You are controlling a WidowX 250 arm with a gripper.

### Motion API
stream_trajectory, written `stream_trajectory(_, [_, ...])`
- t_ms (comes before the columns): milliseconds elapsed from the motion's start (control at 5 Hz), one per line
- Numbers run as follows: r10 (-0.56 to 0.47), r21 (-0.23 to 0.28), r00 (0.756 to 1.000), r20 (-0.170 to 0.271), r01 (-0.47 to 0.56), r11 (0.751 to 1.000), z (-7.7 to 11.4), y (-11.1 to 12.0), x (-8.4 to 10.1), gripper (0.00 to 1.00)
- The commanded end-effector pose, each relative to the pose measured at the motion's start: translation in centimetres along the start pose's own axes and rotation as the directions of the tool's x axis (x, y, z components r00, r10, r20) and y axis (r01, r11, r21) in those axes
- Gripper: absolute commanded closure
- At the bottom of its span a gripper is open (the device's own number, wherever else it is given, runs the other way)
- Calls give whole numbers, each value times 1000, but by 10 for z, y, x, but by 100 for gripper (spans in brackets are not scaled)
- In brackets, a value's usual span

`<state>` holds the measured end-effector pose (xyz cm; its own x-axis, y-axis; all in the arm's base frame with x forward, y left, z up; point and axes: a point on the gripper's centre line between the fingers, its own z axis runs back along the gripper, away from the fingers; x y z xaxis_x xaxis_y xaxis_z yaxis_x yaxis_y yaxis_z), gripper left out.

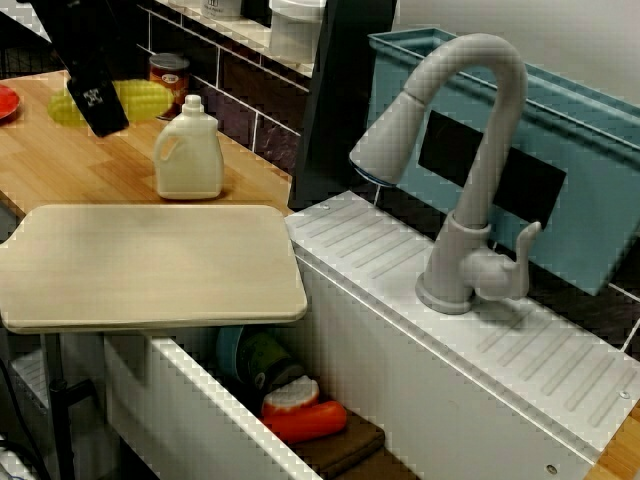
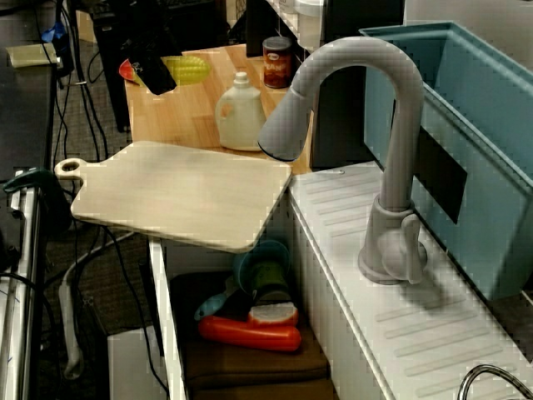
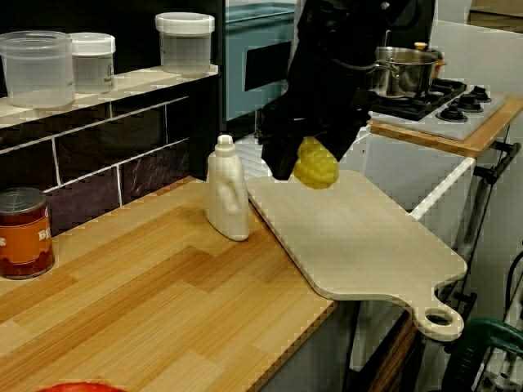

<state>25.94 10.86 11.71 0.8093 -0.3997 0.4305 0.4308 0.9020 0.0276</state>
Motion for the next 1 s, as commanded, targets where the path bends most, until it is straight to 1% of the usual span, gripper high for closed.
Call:
stream_trajectory(0, [46,65,999,21,-48,997,8,31,-4,100])
stream_trajectory(400, [67,126,998,0,-66,990,-8,47,-7,100])
stream_trajectory(800, [84,151,996,-6,-82,985,-20,60,-6,100])
